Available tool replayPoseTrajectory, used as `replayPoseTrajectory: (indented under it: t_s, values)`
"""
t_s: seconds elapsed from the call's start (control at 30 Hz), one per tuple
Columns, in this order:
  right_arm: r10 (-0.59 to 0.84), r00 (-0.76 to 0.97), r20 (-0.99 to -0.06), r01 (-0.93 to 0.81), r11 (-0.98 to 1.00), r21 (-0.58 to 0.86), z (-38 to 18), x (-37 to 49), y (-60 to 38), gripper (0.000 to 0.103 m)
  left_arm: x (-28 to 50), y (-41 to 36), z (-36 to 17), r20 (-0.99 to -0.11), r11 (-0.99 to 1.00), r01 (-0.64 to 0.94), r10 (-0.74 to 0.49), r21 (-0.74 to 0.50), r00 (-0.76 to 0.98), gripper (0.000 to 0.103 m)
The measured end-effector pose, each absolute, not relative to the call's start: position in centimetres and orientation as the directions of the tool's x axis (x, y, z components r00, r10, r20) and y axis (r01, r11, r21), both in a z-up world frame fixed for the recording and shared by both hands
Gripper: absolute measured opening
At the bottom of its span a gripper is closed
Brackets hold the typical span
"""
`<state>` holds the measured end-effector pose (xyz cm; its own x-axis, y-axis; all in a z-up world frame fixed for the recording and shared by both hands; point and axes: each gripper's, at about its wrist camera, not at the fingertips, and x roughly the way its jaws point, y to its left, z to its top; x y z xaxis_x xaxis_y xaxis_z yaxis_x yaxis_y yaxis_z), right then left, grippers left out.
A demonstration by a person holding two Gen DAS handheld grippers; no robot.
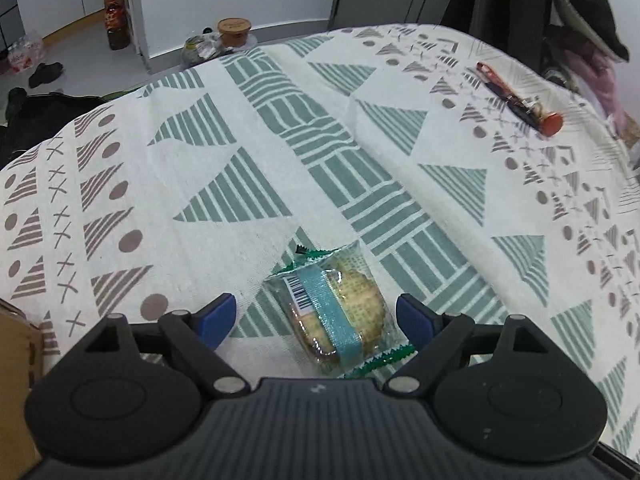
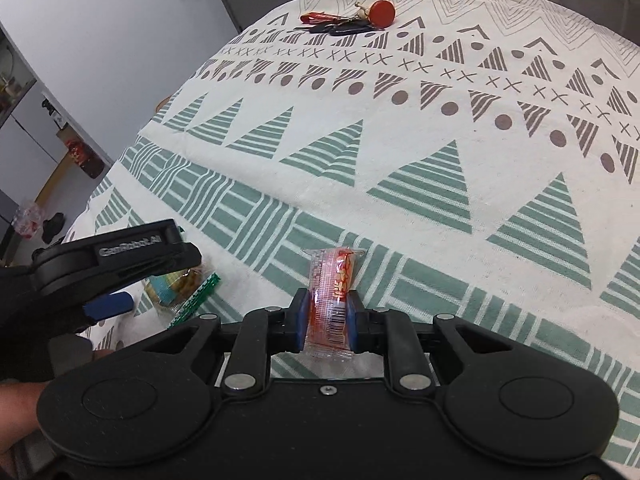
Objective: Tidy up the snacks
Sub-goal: 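Grasp the blue-banded cookie packet with the left tool while the right tool grasps the orange candy stick, then carry both snacks over the box and open both tools to drop them in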
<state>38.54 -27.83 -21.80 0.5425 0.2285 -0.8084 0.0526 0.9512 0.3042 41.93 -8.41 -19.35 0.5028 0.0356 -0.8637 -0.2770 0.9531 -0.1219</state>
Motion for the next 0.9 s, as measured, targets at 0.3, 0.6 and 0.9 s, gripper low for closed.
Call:
replayPoseTrajectory:
  t_s: [0.3,0.6,0.9]
  values:
    - [0.231,0.545,-0.806,0.045,0.952,0.303,-21.8,38.6,-28.0,0.019,41.9,-9.3,-19.9,-0.875,0.957,-0.288,0.105,-0.041,0.473,0.083]
    - [0.239,0.543,-0.805,0.027,0.953,0.301,-21.3,38.2,-27.7,0.019,40.5,-8.3,-18.3,-0.861,0.96,-0.272,0.08,-0.07,0.503,0.048]
    - [0.263,0.578,-0.773,-0.031,0.953,0.301,-19.4,36.9,-26.7,0.019,37.1,-6.8,-15.5,-0.837,0.959,-0.267,0.07,-0.093,0.542,0.048]
